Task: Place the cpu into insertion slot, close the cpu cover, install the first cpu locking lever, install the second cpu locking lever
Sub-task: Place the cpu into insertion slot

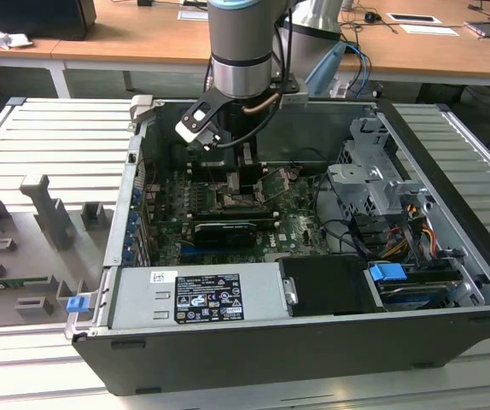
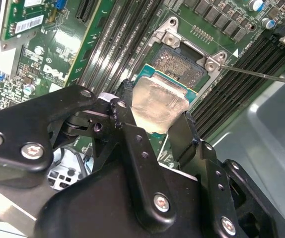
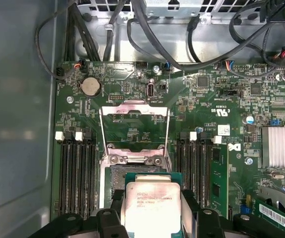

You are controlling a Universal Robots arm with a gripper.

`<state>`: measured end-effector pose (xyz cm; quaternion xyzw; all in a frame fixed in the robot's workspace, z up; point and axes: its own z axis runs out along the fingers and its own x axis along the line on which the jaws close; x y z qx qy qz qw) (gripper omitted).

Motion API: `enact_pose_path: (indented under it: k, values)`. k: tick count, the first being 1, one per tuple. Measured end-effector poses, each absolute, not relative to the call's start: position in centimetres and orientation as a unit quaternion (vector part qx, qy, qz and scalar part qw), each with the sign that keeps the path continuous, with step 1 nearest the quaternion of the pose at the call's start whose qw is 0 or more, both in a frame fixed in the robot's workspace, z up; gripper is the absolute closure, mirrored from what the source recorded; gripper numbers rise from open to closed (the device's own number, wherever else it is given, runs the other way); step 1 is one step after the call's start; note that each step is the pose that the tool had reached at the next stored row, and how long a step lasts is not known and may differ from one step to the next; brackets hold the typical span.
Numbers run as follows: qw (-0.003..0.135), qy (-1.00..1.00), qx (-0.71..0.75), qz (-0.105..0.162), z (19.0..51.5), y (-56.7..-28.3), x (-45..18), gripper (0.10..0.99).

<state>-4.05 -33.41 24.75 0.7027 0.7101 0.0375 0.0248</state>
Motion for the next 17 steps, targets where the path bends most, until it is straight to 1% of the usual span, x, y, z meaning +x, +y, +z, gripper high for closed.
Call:
enact_pose_path:
  k: [7, 17]
  values:
    - [0.025, 0.71, 0.703, 0.038, 23.6, -33.0, -4.1, 0.557]
    - [0.025, 0.71, 0.702, 0.038, 23.2, -33.0, -4.1, 0.557]
